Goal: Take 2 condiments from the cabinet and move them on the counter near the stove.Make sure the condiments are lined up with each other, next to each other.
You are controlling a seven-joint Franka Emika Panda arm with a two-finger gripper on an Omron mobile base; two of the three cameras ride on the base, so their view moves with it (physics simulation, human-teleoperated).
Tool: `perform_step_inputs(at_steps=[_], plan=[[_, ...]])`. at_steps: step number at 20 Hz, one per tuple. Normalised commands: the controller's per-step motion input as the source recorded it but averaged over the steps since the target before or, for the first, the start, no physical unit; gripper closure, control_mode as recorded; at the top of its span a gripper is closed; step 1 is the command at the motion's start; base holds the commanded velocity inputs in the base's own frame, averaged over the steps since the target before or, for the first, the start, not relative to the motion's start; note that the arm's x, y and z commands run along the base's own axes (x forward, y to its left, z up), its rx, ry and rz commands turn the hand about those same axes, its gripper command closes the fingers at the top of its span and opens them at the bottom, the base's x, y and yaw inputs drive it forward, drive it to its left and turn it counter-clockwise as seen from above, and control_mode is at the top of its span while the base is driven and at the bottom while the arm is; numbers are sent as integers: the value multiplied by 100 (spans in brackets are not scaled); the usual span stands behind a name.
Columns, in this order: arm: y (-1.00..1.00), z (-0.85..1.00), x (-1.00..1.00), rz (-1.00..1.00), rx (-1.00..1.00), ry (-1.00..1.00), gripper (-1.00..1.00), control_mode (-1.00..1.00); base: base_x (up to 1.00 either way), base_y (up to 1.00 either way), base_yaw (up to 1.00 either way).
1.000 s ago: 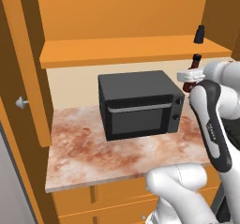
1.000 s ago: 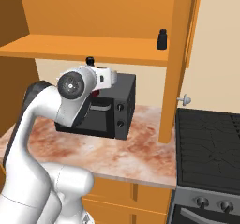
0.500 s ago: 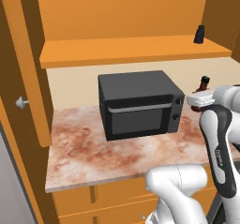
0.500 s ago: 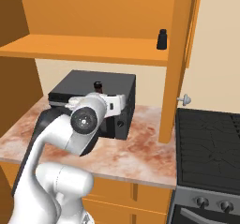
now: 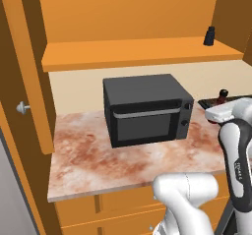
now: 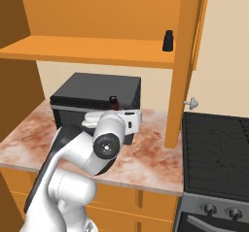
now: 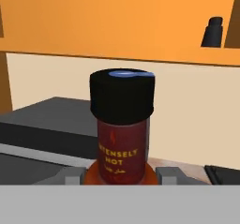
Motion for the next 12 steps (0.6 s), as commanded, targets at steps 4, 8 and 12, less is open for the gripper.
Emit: perform_step_inputs(at_steps=[4, 8, 12], plan=[[-28, -30, 4, 2, -2, 1, 100, -100, 0, 0, 0], [-43, -29, 9, 4, 0, 0, 100, -100, 0, 0, 0], [-33, -27, 16, 2, 0, 2, 100, -100, 0, 0, 0]])
